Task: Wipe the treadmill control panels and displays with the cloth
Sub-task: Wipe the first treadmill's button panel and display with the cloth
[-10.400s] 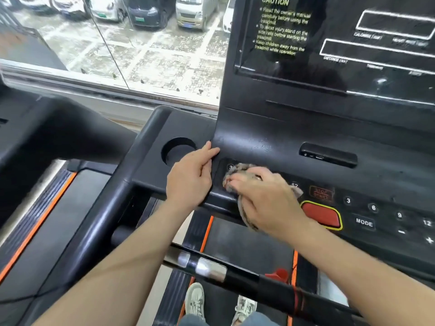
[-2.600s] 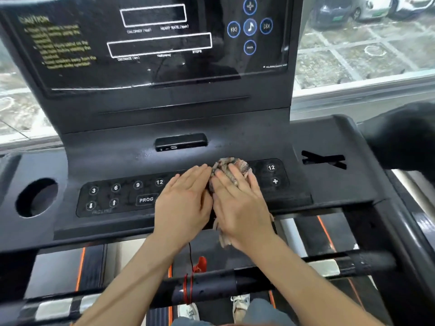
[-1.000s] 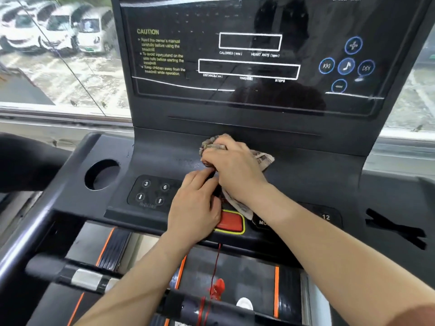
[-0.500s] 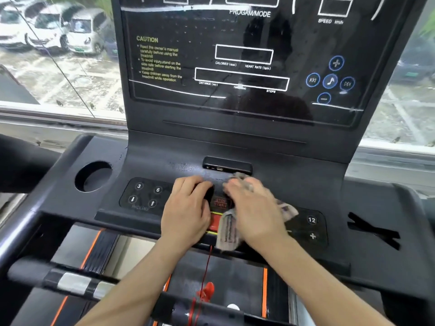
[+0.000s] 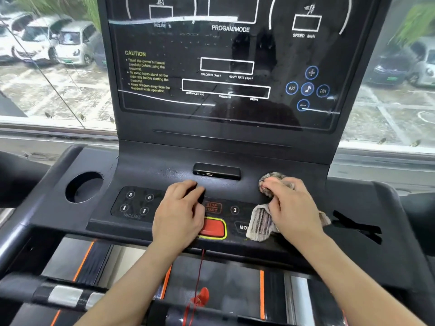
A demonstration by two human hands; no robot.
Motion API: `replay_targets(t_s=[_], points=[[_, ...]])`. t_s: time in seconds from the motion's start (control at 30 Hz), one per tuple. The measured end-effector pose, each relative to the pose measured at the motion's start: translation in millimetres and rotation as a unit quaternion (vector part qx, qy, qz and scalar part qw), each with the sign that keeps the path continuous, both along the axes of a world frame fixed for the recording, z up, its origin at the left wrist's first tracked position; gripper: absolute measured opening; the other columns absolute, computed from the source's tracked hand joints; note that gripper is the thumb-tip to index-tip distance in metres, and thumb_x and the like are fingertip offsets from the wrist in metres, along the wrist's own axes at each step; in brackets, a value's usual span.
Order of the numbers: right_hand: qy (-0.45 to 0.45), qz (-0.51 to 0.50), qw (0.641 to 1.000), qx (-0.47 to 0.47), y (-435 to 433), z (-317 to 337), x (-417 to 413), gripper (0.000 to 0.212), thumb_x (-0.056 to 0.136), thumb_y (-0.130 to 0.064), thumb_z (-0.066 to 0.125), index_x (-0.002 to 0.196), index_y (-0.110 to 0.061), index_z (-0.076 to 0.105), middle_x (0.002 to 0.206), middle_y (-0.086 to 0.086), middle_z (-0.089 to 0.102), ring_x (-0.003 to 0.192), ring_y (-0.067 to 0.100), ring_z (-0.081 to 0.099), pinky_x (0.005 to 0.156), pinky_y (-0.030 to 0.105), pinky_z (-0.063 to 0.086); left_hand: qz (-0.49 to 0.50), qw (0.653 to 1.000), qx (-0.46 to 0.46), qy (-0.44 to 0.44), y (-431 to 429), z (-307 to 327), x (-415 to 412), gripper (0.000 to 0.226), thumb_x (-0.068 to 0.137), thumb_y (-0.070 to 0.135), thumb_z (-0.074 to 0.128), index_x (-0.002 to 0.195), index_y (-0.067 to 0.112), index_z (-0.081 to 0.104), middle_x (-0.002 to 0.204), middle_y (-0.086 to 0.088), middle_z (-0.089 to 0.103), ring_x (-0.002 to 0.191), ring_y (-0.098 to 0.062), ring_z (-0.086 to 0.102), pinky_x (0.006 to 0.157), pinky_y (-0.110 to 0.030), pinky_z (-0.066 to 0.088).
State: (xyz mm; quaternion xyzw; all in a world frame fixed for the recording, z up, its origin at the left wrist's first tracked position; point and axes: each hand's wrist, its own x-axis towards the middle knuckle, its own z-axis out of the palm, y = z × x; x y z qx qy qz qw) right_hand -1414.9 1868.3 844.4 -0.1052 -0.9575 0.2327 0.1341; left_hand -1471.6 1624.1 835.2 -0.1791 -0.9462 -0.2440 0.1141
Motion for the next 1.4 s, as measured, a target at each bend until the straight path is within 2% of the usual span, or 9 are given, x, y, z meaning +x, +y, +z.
replay_targets(t_s=[0.2, 0.33, 0.43, 0.6, 0.77, 0.97, 1.13, 1.27, 1.4], points=[[0.056, -0.005, 0.996, -0.062, -25.4, -0.5, -12.3, 0.051, 0.080, 0.006, 0.055, 0.118, -0.025, 0.065, 0.121, 0.008, 0.058, 0.119, 0.017, 0.045, 0.095, 0.021, 0.034, -0.021, 0.999, -0.019, -0.030, -1.9, 0.8, 7.1, 0.048, 0.083, 0.028, 0.038, 0.119, 0.015, 0.066, 0.127, 0.003, 0.059, 0.116, -0.016, 0.047, 0.093, -0.027, 0.045], [0.090, 0.092, 0.992, -0.012, -37.3, 4.1, -37.9, 0.055, 0.072, 0.012, 0.059, 0.116, -0.021, 0.066, 0.116, 0.004, 0.062, 0.109, 0.025, 0.052, 0.095, 0.038, 0.046, -0.044, 0.998, -0.010, -0.039, -7.6, 5.3, 7.1, 0.047, 0.084, 0.028, 0.039, 0.119, 0.015, 0.067, 0.128, 0.003, 0.059, 0.116, -0.014, 0.049, 0.096, -0.027, 0.046], [0.045, 0.123, 0.991, -0.005, -48.8, 13.0, -61.0, 0.058, 0.068, 0.007, 0.059, 0.112, -0.030, 0.063, 0.115, 0.001, 0.055, 0.100, 0.027, 0.052, 0.089, 0.033, 0.040, -0.066, 0.997, -0.004, -0.050, -13.0, 7.1, 5.3, 0.045, 0.084, 0.028, 0.041, 0.118, 0.017, 0.067, 0.129, 0.005, 0.059, 0.117, -0.012, 0.050, 0.099, -0.020, 0.040], [-0.023, 0.213, 0.976, 0.030, -97.2, 29.2, -96.3, 0.058, 0.066, 0.002, 0.058, 0.108, -0.036, 0.063, 0.115, -0.003, 0.053, 0.106, 0.026, 0.050, 0.086, 0.033, 0.041, -0.059, 0.989, 0.061, -0.119, -22.5, 11.0, -7.3, 0.041, 0.080, 0.020, 0.046, 0.112, 0.021, 0.072, 0.131, 0.011, 0.056, 0.122, -0.007, 0.046, 0.102, 0.000, 0.016], [0.191, 0.188, 0.961, 0.073, -150.0, 58.5, -119.9, 0.041, 0.069, -0.007, 0.060, 0.108, -0.022, 0.065, 0.106, -0.009, 0.060, 0.107, 0.021, 0.049, 0.080, 0.035, 0.039, 0.015, 0.986, 0.141, -0.088, -54.2, 35.8, -49.1, 0.033, 0.081, 0.001, 0.060, 0.103, 0.021, 0.074, 0.117, 0.008, 0.062, 0.109, -0.009, 0.050, 0.092, 0.004, 0.017], [0.150, 0.163, 0.962, 0.162, -193.3, 56.8, -160.3, 0.020, 0.080, -0.011, 0.063, 0.097, -0.021, 0.063, 0.096, -0.010, 0.060, 0.087, 0.024, 0.049, 0.069, 0.038, 0.048, 0.021, 0.985, 0.162, -0.054, -86.8, 57.1, -94.3, 0.041, 0.078, -0.001, 0.058, 0.111, 0.023, 0.068, 0.118, 0.011, 0.056, 0.111, -0.009, 0.047, 0.096, -0.018, 0.034], [0.120, 0.186, 0.970, 0.097, -193.3, 66.8, -166.1, 0.018, 0.078, -0.007, 0.063, 0.092, -0.017, 0.069, 0.092, -0.004, 0.064, 0.085, 0.017, 0.051, 0.070, 0.031, 0.051, -0.016, 0.979, 0.197, -0.057, -82.2, 66.2, -113.1, 0.026, 0.083, 0.007, 0.061, 0.103, 0.023, 0.057, 0.105, 0.013, 0.055, 0.101, -0.010, 0.049, 0.086, -0.025, 0.040], [0.093, 0.113, 0.981, 0.127, -147.8, 64.3, -135.7, 0.020, 0.085, -0.021, 0.057, 0.103, -0.025, 0.065, 0.096, -0.014, 0.062, 0.086, 0.013, 0.045, 0.069, 0.027, 0.048, -0.097, 0.990, 0.103, 0.001, -69.9, 67.6, -117.8, 0.039, 0.082, 0.014, 0.070, 0.120, 0.017, 0.059, 0.117, 0.006, 0.056, 0.108, -0.017, 0.049, 0.091, -0.021, 0.035], [0.073, -0.009, 0.991, 0.110, -92.4, 58.7, -103.1, 0.024, 0.085, -0.017, 0.051, 0.100, -0.027, 0.067, 0.095, -0.005, 0.059, 0.090, 0.011, 0.048, 0.073, 0.031, 0.049, -0.130, 0.987, -0.031, 0.093, -45.0, 68.2, -124.5, 0.042, 0.071, 0.013, 0.078, 0.112, 0.016, 0.068, 0.106, -0.004, 0.064, 0.091, -0.028, 0.060, 0.075, -0.040, 0.048]])
